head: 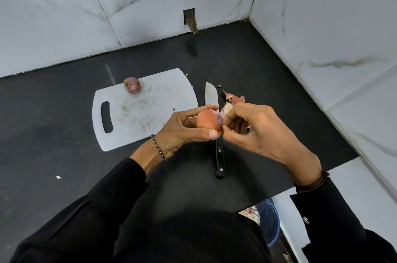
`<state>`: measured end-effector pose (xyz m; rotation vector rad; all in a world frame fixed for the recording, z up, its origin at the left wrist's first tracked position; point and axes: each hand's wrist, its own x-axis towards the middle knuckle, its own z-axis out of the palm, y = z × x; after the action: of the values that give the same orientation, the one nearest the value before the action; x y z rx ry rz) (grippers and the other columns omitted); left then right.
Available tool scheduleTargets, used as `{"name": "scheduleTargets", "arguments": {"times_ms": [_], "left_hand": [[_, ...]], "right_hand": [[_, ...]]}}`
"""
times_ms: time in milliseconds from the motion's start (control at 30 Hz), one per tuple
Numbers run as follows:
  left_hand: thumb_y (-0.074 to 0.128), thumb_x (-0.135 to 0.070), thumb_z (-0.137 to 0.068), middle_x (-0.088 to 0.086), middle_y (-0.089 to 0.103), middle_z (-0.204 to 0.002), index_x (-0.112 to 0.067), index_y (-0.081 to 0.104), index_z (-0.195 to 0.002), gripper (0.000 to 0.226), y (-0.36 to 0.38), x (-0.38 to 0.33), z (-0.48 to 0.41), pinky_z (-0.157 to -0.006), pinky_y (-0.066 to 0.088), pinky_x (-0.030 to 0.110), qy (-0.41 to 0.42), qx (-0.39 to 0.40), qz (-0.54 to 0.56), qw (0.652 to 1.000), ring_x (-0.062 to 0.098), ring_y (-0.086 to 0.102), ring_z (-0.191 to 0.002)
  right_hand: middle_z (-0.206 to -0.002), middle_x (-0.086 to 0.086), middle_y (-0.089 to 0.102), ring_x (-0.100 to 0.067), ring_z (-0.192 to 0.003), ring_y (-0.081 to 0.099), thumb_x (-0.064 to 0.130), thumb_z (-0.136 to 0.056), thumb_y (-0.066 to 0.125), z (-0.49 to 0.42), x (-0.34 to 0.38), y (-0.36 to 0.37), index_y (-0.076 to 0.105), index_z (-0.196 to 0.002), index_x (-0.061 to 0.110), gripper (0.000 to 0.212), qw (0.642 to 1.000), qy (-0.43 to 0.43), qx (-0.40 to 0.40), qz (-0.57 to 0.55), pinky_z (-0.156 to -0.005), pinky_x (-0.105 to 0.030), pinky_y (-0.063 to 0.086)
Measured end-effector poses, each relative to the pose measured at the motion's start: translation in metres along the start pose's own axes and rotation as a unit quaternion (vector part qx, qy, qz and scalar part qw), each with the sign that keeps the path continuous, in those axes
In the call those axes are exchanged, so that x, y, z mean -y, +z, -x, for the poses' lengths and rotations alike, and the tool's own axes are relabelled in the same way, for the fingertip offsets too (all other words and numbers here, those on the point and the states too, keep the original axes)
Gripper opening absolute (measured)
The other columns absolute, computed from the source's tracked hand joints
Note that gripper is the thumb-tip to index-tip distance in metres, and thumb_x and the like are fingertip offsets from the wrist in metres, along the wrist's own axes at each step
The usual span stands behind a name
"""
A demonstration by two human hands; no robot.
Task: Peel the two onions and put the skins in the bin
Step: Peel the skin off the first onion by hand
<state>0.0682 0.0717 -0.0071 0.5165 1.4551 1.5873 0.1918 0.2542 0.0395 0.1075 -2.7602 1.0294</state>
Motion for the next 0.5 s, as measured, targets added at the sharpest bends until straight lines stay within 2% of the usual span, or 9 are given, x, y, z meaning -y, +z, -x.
{"name": "scheduleTargets", "arguments": {"times_ms": [133, 300, 367, 500], "left_hand": [[0.086, -0.018, -0.058, 0.009, 0.07, -0.119, -0.026, 0.071, -0.115, 0.059, 0.006, 0.008, -0.001, -0.077, 0.06, 0.034, -0.018, -0.03, 0.067, 0.997, 0.031, 0.069, -0.106], [0.084, -0.017, -0.056, 0.012, 0.073, -0.11, -0.014, 0.065, -0.119, 0.065, 0.015, 0.011, -0.003, -0.076, 0.06, 0.031, -0.02, -0.094, 0.162, 0.982, 0.028, 0.071, -0.101], [0.085, -0.02, -0.057, 0.015, 0.072, -0.113, -0.014, 0.064, -0.12, 0.067, 0.012, 0.012, -0.004, -0.078, 0.06, 0.032, -0.023, -0.112, 0.195, 0.974, 0.031, 0.07, -0.102], [0.096, -0.038, -0.049, 0.019, 0.065, -0.126, -0.011, 0.056, -0.132, 0.097, 0.005, 0.013, -0.005, -0.092, 0.055, 0.04, -0.03, -0.095, 0.222, 0.97, 0.038, 0.063, -0.115]], "right_hand": [[-0.079, 0.009, 0.059, -0.01, -0.066, 0.054, 0.041, -0.085, 0.063, 0.0, -0.006, 0.012, 0.064, -0.085, 0.017, 0.024, 0.999, 0.007, -0.027, 0.025, -0.06, -0.022, 0.046], [-0.077, 0.009, 0.057, -0.012, -0.066, 0.054, 0.025, -0.082, 0.069, 0.009, -0.005, 0.026, 0.063, -0.082, 0.013, 0.013, 0.997, 0.017, -0.075, -0.025, -0.059, -0.017, 0.044], [-0.079, 0.007, 0.059, -0.012, -0.068, 0.056, 0.02, -0.081, 0.071, 0.015, -0.003, 0.029, 0.063, -0.082, 0.013, 0.011, 0.996, 0.019, -0.073, -0.052, -0.06, -0.017, 0.046], [-0.082, 0.009, 0.061, -0.014, -0.072, 0.06, 0.025, -0.082, 0.071, 0.023, -0.009, 0.028, 0.064, -0.084, 0.017, 0.011, 0.993, 0.058, -0.077, -0.065, -0.061, -0.024, 0.051]]}}
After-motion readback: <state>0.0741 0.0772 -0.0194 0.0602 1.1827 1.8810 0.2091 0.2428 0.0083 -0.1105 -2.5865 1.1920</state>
